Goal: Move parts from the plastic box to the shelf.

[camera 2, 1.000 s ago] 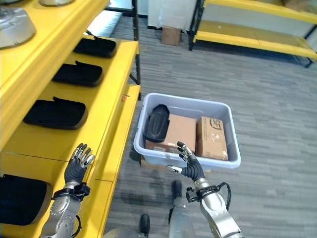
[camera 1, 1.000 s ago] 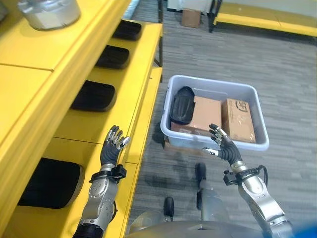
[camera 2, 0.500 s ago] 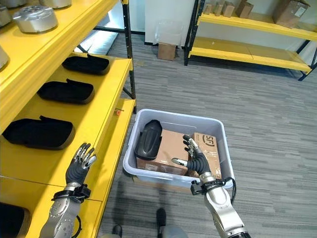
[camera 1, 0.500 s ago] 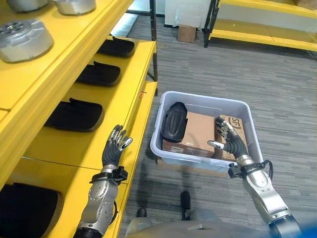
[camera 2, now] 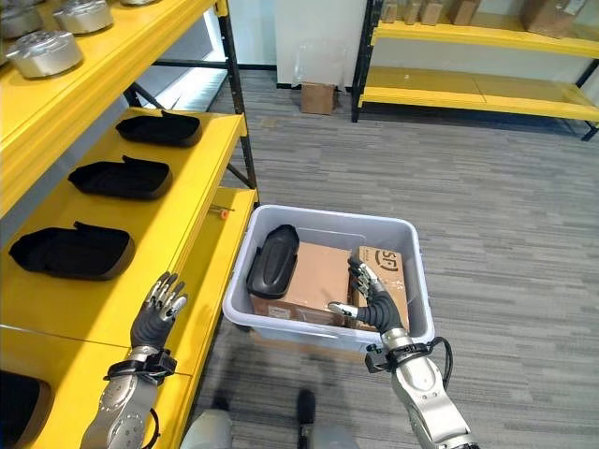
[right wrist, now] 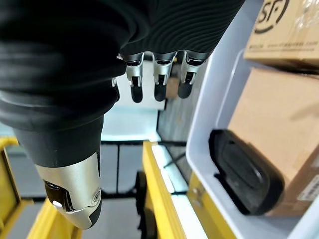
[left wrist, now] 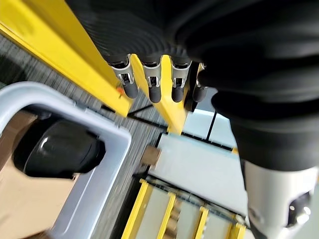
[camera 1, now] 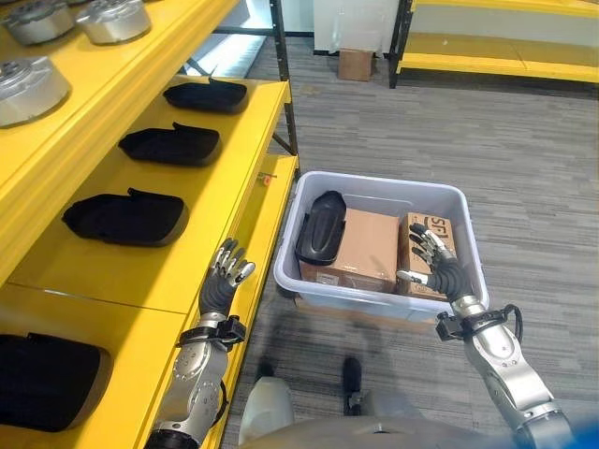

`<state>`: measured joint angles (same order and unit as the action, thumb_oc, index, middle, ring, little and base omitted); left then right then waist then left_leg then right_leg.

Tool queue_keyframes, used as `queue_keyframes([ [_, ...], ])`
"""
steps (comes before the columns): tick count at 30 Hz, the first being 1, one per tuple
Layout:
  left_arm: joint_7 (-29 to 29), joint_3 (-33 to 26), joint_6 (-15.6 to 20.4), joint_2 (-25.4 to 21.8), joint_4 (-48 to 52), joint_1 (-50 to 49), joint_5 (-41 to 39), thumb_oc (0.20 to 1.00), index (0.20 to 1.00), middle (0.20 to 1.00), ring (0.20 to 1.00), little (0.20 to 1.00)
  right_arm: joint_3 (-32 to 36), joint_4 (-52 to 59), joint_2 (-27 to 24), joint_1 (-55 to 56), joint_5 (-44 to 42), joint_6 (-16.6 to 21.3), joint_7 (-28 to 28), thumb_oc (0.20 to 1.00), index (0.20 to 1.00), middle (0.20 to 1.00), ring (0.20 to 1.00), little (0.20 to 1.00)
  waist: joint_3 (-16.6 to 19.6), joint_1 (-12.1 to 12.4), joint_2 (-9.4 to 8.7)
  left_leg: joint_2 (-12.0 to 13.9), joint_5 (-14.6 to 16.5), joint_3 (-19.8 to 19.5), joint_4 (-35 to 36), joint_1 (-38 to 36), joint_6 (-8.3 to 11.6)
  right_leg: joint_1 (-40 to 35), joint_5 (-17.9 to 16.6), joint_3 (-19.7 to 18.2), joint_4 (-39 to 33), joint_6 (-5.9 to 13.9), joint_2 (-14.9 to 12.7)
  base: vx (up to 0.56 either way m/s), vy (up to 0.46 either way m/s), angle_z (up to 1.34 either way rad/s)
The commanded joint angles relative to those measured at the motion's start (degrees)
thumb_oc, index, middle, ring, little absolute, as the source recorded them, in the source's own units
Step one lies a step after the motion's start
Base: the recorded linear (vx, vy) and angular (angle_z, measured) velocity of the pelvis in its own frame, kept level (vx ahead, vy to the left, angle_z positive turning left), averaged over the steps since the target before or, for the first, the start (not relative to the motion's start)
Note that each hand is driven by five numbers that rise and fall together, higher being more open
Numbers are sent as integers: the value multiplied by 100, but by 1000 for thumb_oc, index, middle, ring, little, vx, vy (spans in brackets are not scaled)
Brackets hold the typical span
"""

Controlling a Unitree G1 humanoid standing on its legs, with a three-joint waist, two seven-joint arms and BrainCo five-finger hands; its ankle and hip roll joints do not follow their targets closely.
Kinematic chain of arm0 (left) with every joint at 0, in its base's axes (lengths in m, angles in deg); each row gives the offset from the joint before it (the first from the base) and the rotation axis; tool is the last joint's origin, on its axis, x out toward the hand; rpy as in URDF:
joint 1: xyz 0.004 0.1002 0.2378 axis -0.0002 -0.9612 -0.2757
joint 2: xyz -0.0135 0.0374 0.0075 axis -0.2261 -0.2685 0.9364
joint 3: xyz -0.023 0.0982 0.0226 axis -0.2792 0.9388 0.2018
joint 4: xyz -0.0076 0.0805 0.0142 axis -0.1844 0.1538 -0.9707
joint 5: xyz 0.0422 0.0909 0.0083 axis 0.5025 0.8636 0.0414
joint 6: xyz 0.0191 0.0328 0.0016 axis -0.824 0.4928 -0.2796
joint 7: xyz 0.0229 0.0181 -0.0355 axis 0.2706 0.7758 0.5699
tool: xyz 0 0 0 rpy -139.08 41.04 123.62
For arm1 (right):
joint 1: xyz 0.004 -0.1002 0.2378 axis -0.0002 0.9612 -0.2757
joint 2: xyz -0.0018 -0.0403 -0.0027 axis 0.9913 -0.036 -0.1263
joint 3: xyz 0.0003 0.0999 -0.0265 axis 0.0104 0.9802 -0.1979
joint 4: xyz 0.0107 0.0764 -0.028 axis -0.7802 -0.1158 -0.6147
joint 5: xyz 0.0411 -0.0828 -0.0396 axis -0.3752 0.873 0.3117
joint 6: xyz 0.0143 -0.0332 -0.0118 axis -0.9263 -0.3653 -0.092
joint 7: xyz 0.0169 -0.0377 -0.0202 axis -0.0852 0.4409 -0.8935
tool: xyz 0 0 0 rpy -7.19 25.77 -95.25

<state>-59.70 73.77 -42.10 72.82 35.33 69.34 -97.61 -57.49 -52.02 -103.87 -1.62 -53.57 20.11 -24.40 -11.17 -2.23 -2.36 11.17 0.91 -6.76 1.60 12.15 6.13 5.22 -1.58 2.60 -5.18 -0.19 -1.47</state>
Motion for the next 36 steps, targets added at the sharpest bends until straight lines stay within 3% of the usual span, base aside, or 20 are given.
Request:
queue_keyframes([
  [1,107,-173,278,-211,665,-454,70,1000,1000,1000,1000,1000,125,480,-149,91,132,357,11,1000,1000,1000,1000,1000,294,82,231,36,-552,6,-11,-541,-107,-288,399,-264,547,458,-389,65,107,-95],
  [7,107,-187,288,-340,751,-473,97,1000,1000,1000,1000,1000,-7,413,42,89,107,295,8,1000,1000,1000,1000,1000,331,55,243,-141,-331,451,107,-858,-190,-282,171,-487,318,644,-647,70,160,-52],
  [14,-8,-173,327,-383,795,-276,138,1000,1000,1000,1000,1000,-287,497,32,-35,83,241,-67,1000,1000,1000,1000,1000,213,46,161,-146,-215,737,99,-918,-215,-120,94,-640,281,736,-747,0,33,-14],
  [30,-614,422,528,-335,141,1330,676,1000,1000,1000,1000,1000,-489,793,-41,-92,-10,375,124,1000,1000,1000,1000,1000,-184,-457,268,30,-432,1170,340,-583,-42,660,-109,-881,271,787,-623,-22,-21,-11],
  [36,-1115,508,569,-248,-803,2212,727,1000,1000,1000,1000,1000,-631,956,-113,-157,-18,367,208,1000,1000,1000,1000,1000,-432,-650,232,72,-467,1392,340,-371,13,1085,-210,-1025,361,825,-581,-31,-3,-18],
])
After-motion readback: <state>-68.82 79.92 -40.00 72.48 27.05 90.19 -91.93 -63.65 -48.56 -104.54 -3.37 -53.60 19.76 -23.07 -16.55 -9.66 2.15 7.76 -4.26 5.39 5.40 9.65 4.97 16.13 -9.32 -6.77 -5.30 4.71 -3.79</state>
